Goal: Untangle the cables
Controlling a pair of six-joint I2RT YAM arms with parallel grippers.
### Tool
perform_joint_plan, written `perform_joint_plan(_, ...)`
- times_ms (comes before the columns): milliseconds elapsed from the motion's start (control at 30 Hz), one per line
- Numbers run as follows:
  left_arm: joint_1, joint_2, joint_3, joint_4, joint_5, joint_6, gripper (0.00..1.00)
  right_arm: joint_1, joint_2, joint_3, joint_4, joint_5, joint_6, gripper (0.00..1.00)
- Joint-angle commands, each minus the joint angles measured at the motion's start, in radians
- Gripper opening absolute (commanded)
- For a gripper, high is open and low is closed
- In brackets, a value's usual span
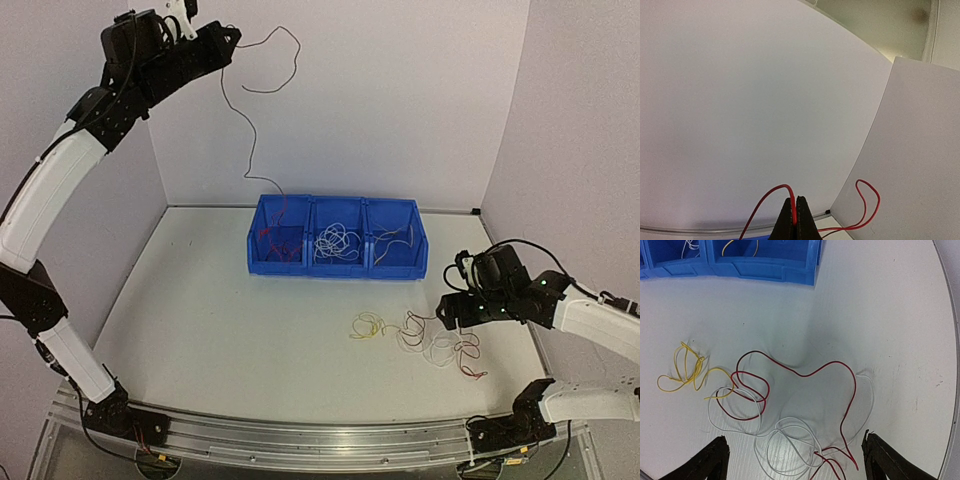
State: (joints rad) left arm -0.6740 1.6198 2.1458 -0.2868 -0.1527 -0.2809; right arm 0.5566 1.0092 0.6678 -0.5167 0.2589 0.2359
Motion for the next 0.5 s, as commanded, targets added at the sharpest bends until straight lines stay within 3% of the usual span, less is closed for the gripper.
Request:
perform_joint_plan(0, 0.001, 0.029, 0.076, 0.082, -0.021, 0.062, 0.0, -0.003, -0.013, -0.001, 0.021, 0.025, -0.006, 0.89)
perform_joint_plan(467, 0.002, 0.189, 0.228, 0.147, -0.137, 0.174, 0.0, -0.003, 0.008, 0.009, 0.024, 0.063, -0.01, 0.9)
